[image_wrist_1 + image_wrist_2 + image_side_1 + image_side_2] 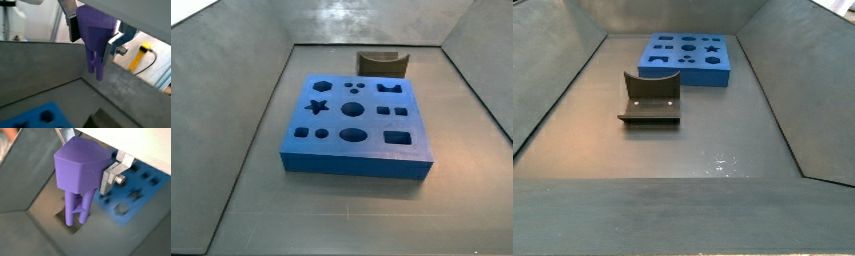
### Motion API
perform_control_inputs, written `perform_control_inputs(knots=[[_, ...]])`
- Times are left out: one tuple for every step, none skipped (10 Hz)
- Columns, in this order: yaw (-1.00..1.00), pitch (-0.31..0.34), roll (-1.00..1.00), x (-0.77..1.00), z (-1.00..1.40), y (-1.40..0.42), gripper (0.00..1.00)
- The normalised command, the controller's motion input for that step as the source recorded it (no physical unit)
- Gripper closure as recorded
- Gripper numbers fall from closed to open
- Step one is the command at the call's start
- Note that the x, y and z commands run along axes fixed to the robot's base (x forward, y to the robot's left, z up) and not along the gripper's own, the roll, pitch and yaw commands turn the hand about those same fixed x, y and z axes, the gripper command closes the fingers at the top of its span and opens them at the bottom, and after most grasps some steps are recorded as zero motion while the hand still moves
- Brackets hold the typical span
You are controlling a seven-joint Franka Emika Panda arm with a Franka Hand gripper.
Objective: Pick up the 3 prong object. Move up. Place the 3 prong object on the fixture. Regrasp the 3 prong object. Move to above the board. Insert the 3 prong object.
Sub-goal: Move to above the board, then insert the 3 prong object.
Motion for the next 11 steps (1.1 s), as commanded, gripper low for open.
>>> perform_control_inputs(knots=[[-0.03,-0.004,-1.0,-0.43,0.17,-0.66,1.0],[-0.03,-0.006,-1.0,-0.34,0.13,-0.48,1.0],[-0.03,-0.007,-1.0,-0.2,0.06,-0.21,1.0],[-0.03,-0.013,-1.0,-0.13,0.04,-0.11,1.0],[-0.02,-0.019,-1.0,-0.1,0.02,-0.04,1.0],[-0.03,-0.031,-1.0,-0.08,0.01,-0.02,1.0],[-0.02,-0.039,-0.74,-0.07,0.0,0.01,1.0],[-0.01,-0.039,-0.51,-0.06,0.0,0.01,1.0],[-0.01,-0.036,-0.34,-0.04,0.0,0.01,1.0],[-0.01,-0.026,-0.21,-0.03,0.0,0.01,1.0],[0.4,0.0,-0.03,0.42,-0.44,0.36,1.0]])
